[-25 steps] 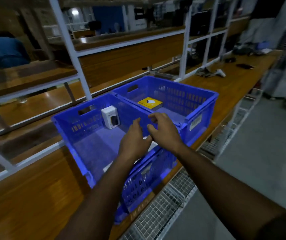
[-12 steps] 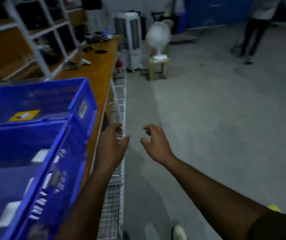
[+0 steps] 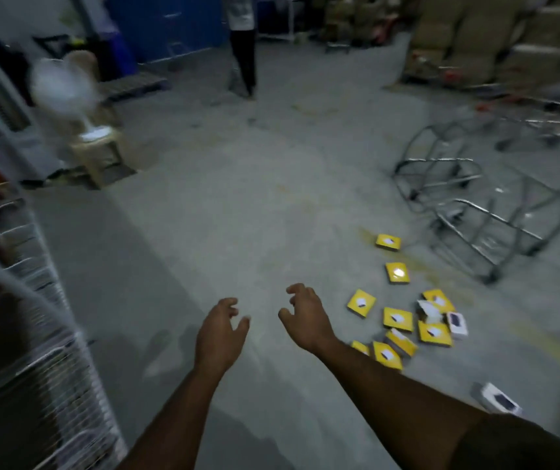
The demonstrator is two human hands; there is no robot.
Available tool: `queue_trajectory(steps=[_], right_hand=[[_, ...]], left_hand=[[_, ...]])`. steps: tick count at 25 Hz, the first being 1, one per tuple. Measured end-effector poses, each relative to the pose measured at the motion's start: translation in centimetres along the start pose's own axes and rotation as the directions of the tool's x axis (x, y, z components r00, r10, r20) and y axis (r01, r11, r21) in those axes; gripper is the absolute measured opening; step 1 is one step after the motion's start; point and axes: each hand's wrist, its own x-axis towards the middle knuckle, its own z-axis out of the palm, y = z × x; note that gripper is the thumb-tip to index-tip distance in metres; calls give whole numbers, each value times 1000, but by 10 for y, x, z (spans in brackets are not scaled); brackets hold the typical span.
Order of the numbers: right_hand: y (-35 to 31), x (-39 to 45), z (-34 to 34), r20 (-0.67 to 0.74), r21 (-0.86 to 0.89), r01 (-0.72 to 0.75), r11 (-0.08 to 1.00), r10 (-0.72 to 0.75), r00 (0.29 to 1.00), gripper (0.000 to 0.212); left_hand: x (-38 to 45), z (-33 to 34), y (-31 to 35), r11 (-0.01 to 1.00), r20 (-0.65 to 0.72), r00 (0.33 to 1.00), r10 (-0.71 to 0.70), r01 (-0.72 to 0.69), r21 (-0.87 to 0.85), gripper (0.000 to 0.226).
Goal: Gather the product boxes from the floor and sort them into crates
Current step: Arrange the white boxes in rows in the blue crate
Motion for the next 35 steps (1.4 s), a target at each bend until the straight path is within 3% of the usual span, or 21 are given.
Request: queue_trajectory(steps=[5, 10, 14, 22, 28, 32, 35], right_hand=[[138, -39, -100, -122, -6, -234, 972, 232, 965, 43], [240, -95, -174, -261, 73, -443, 894, 445, 856, 44], [294, -128, -214, -379, 141, -577, 804, 583, 719, 43], [364, -136, -292, -506, 298, -724, 623, 746, 433, 40], [405, -138, -328, -543, 382, -776, 501, 802, 250, 35], [427, -149, -343, -519, 460, -773, 436, 839, 165, 38], [458, -154, -360, -480, 483, -779, 399, 865, 146, 38]], left_hand=[[-30, 121, 81, 995, 186, 978, 98, -101, 4, 31], [-55, 219, 159, 972, 402, 886, 231, -227, -59, 25], [-65, 288, 220, 933, 559, 754, 344, -342, -114, 21], [-60, 429, 315, 821, 831, 329, 449, -518, -238, 15], [-56, 511, 354, 745, 898, 170, 406, -631, -217, 18], [-66, 547, 375, 726, 925, 119, 362, -659, -199, 19], [-70, 580, 391, 726, 938, 111, 329, -665, -176, 18]])
